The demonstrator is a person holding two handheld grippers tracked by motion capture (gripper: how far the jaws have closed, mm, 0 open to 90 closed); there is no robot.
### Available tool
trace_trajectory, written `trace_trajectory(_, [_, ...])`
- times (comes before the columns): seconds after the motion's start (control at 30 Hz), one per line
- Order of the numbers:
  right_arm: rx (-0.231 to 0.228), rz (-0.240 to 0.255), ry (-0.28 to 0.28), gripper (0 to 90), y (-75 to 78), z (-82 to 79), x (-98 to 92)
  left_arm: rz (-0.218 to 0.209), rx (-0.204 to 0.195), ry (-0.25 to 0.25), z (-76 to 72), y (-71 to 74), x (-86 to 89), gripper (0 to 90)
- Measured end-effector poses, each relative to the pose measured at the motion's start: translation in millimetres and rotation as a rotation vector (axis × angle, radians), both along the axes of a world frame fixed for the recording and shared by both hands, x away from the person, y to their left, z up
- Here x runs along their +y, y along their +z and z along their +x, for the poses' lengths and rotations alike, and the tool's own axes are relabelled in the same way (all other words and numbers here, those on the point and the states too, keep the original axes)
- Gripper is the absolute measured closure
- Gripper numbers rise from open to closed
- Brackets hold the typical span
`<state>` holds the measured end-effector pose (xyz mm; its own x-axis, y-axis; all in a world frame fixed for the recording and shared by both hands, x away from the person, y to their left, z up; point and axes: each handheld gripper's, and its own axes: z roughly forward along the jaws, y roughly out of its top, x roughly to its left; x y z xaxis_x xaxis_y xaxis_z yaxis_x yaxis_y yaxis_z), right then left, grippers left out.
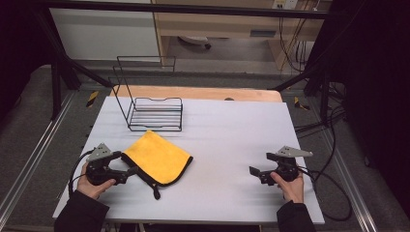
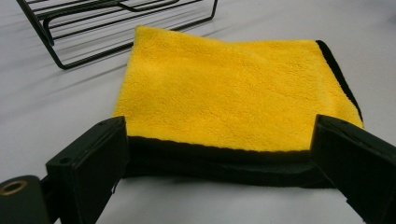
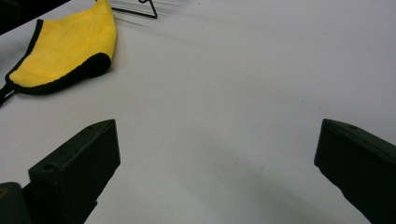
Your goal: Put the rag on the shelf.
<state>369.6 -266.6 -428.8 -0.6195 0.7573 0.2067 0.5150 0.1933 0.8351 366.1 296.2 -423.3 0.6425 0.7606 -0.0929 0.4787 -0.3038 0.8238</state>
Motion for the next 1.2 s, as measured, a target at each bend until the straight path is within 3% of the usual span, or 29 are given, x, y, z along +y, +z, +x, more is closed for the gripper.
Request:
trace_trajectory(0.37, [0.0, -0.01, 0.002, 0.8, -0.7, -0.8, 1.0, 0.015, -0.008, -0.019, -2.4, 1.6, -9.7, 5.0])
trace_trajectory(0.63, [0.0, -0.022, 0.006, 0.8, -1.7, -0.4, 2.2, 0.038, -0.006, -0.045, -8.0, 5.8, -28.8, 8.9])
trace_trajectory(1.0, [0.008, -0.035, 0.006, 0.8, -3.0, 0.0, 3.5, 0.079, 0.025, -0.102, -18.5, 4.7, -68.4, 23.1])
trace_trajectory(1.2, [0.019, -0.042, 0.008, 0.8, -3.9, 0.2, 4.4, 0.145, 0.06, -0.137, -20.6, -4.4, -88.0, 34.6])
